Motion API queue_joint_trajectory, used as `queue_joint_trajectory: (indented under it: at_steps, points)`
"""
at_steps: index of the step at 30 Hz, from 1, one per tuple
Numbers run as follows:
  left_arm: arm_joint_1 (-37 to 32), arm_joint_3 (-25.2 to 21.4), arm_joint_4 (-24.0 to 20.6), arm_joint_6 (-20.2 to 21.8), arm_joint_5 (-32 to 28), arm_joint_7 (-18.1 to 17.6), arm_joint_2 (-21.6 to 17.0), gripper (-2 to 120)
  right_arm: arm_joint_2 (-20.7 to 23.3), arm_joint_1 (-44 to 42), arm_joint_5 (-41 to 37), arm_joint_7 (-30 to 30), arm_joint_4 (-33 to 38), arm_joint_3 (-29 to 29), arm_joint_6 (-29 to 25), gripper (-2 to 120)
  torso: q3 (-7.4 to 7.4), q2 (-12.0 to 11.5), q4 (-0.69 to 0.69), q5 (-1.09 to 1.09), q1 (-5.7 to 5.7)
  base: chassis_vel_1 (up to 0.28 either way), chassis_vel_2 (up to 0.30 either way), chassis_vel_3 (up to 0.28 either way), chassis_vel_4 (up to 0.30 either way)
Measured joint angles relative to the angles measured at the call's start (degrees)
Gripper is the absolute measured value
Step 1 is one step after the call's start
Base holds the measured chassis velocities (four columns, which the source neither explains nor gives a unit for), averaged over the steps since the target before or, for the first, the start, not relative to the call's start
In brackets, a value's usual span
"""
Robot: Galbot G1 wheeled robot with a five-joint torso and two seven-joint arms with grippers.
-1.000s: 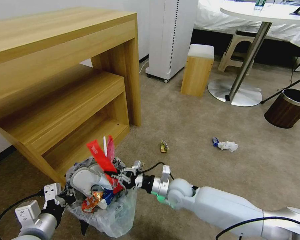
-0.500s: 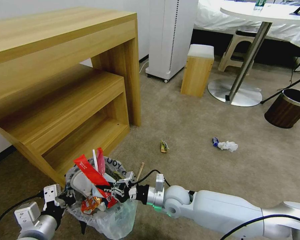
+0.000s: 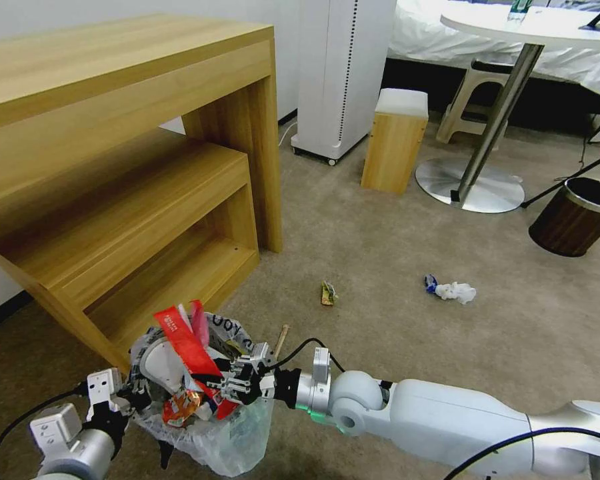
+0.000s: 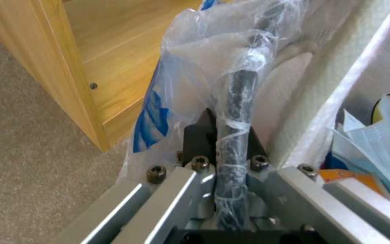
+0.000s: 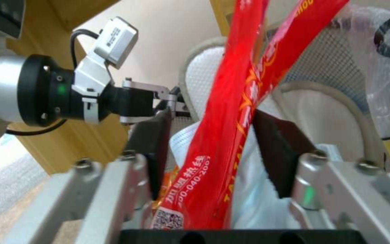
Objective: Pick up the trash bin and place the garbage on the floor into it.
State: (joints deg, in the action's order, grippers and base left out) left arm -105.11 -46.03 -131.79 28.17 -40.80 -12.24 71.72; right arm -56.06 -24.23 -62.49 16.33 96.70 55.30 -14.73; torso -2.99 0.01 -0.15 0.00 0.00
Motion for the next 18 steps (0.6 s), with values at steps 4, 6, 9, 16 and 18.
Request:
queue_joint_trajectory:
  at_steps: [4,6,9,16,18]
  points:
    - [0.6,0.2,0.9,-0.1,0.0,0.0,-0.1,0,0.2,0.1,-0.1,-0.2,0.7,-0.4,0.0,69,0.00,0.0,0.00,0.00,0.00,0.000,0.000,0.000,0.000]
    - [0.8,0.2,1.2,-0.1,0.0,0.0,-0.1,0,0.2,0.2,-0.3,-0.4,1.0,-0.6,0.0,72,0.00,0.0,0.00,0.00,0.00,0.000,0.000,0.000,0.000]
    - [1.3,0.1,2.0,-0.1,-0.4,0.0,-0.4,0,0.7,0.2,-0.7,-0.7,2.2,-1.6,0.0,87,0.00,0.0,0.00,0.00,0.00,0.000,0.000,0.000,0.000]
    - [1.4,-0.4,2.3,0.2,-1.4,-0.4,-0.7,0,1.8,-0.2,-1.1,-1.0,3.8,-2.5,0.2,100,0.00,0.0,0.00,0.00,0.00,0.000,0.000,0.000,0.000]
    - [1.3,-0.5,2.3,0.3,-1.6,-0.5,-0.7,0,2.0,-0.3,-1.1,-1.0,3.9,-2.6,0.2,100,0.00,0.0,0.00,0.00,0.00,0.000,0.000,0.000,0.000]
